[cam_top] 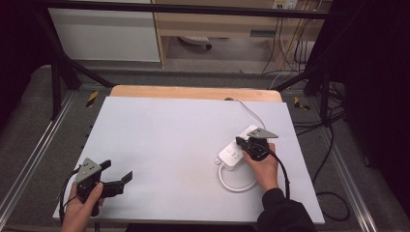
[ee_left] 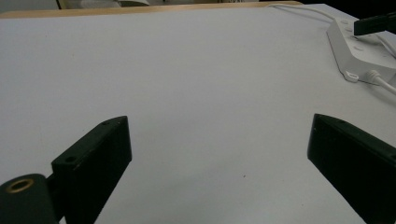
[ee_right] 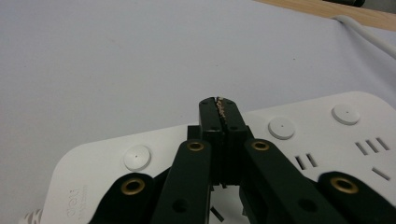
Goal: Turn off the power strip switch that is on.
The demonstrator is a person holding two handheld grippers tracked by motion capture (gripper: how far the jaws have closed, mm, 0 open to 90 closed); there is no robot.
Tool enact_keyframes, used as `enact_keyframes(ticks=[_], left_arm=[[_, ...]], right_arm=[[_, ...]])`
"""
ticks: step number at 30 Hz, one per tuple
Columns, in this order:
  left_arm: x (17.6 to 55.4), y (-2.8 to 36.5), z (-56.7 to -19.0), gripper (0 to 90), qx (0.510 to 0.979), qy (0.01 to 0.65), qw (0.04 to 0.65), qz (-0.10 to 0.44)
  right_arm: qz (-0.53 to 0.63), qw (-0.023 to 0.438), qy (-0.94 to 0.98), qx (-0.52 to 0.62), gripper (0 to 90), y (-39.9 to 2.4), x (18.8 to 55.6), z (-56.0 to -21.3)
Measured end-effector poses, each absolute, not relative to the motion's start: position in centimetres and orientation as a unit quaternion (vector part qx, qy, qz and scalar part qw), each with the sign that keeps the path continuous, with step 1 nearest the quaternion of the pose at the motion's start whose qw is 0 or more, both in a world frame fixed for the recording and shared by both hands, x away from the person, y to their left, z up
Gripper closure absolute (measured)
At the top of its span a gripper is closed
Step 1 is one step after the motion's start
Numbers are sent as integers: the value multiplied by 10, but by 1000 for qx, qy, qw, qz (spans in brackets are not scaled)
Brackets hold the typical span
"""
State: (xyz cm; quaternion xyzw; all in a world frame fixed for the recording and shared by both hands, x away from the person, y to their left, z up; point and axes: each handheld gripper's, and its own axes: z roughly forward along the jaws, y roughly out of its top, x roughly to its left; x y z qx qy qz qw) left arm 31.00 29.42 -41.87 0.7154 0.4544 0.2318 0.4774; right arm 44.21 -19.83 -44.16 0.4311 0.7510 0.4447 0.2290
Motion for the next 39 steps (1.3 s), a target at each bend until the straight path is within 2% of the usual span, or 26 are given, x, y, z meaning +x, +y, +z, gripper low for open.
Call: enact_keyframes(ticks=[39], left_arm=[[311,293,-420,61,718,456,473,230]], right_arm=[[446,225,750,434,900,-198,442,-448]])
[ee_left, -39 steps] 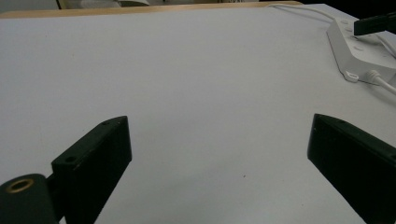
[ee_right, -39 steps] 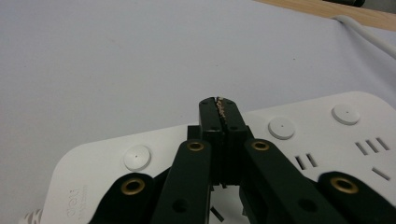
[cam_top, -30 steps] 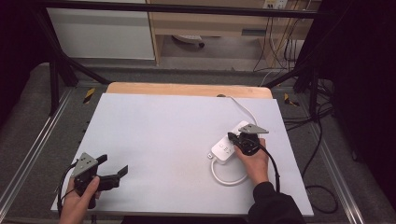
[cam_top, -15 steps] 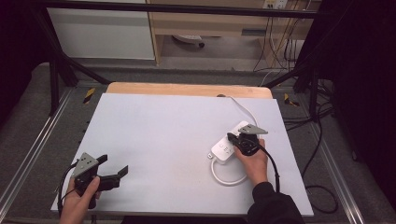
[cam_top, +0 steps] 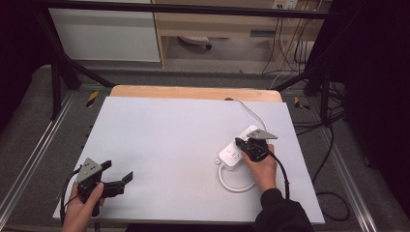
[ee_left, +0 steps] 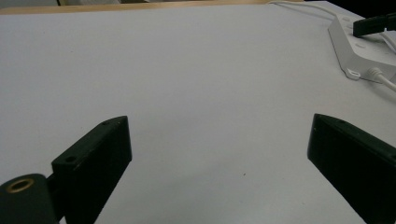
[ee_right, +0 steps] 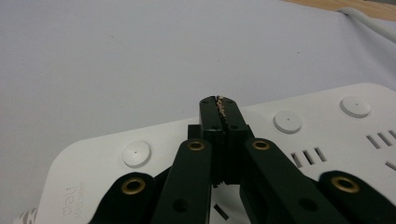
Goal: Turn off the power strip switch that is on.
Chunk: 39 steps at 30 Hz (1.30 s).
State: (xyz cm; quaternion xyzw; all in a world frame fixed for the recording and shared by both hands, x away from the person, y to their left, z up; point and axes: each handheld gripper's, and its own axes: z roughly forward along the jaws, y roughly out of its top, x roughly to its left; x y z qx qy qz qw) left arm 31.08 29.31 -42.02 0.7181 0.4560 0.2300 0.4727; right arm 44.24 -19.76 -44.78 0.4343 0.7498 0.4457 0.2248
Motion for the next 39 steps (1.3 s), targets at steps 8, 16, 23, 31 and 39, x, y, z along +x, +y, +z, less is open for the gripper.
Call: enact_keyframes(ticks=[8,16,23,31,39], left_arm=[[311,292,-421,61,720,456,470,229],[312,292,-422,61,720,457,470,229],[312,292,-422,61,720,458,469,228],[313,292,-423,62,721,459,467,228],[313,292,-423,62,722,459,466,227]], right_arm=[[446,225,749,436,900,-197,442,-448],[445,226,748,437,900,-197,442,-448],[446,227,748,436,900,-197,442,-448],[445,227,749,436,900,-197,442,-448],[444,229,749,436,900,-196,442,-448]])
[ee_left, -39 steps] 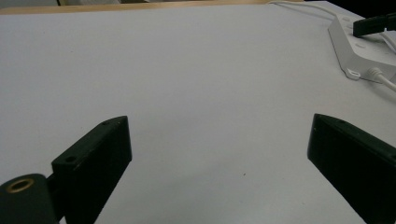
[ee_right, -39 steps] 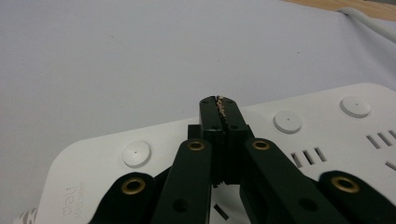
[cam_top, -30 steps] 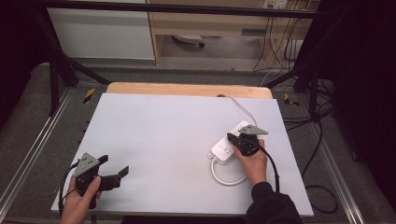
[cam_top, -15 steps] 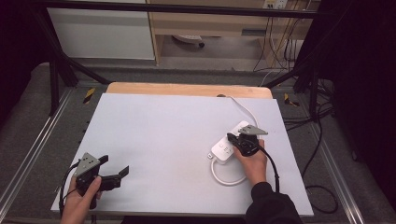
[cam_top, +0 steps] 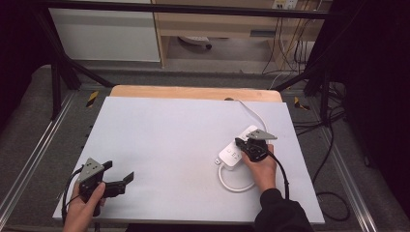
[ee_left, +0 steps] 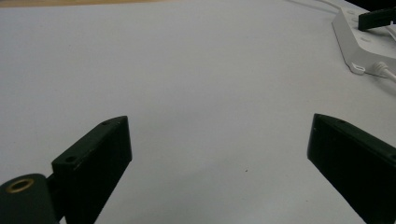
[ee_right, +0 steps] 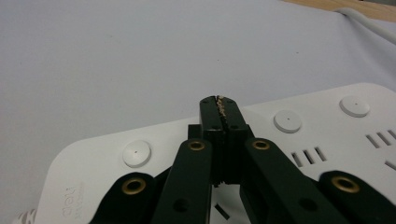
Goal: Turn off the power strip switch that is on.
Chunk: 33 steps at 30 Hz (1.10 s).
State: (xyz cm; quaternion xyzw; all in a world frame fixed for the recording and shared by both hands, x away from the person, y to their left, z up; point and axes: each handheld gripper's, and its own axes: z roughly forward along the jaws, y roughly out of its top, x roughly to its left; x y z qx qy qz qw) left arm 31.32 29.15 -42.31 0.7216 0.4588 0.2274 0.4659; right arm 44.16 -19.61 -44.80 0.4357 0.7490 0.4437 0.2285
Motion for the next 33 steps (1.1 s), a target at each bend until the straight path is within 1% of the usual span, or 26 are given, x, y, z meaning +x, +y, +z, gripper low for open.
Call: enact_keyframes(ticks=[33], left_arm=[[313,292,-423,62,722,459,465,229]], right_arm=[[444,232,748,435,900,-196,441,-449]])
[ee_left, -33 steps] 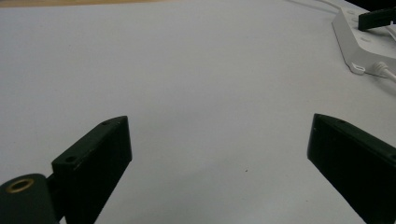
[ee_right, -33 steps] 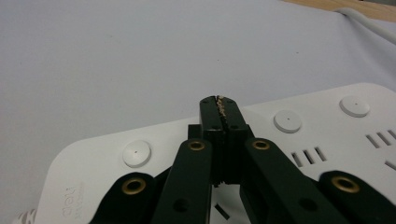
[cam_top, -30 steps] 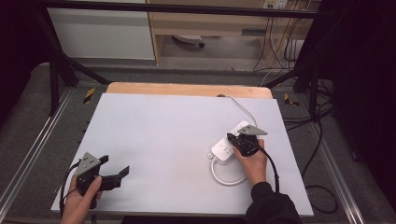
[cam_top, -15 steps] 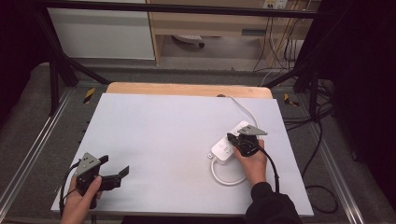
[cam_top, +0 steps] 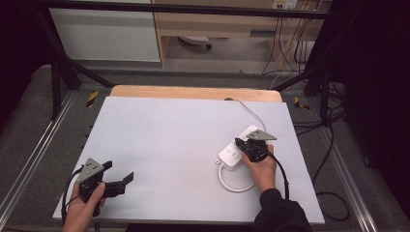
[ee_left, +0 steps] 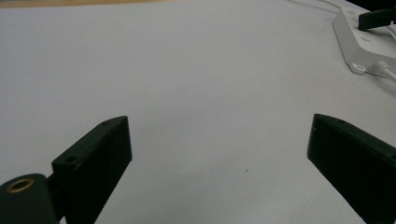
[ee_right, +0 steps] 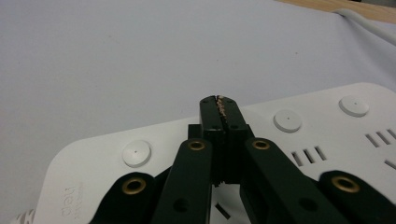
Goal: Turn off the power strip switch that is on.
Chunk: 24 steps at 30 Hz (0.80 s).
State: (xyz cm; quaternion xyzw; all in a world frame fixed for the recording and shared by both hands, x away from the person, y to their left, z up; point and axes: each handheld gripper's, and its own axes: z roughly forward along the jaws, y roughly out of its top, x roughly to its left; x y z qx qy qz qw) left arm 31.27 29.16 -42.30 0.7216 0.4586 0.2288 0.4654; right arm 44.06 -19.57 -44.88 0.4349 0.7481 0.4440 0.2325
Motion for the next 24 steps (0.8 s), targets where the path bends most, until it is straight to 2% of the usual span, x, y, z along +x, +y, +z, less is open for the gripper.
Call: enact_keyframes(ticks=[24], left_arm=[[312,292,-423,62,722,459,464,230]], right_arm=[[442,234,749,433,900,-195,440,-450]])
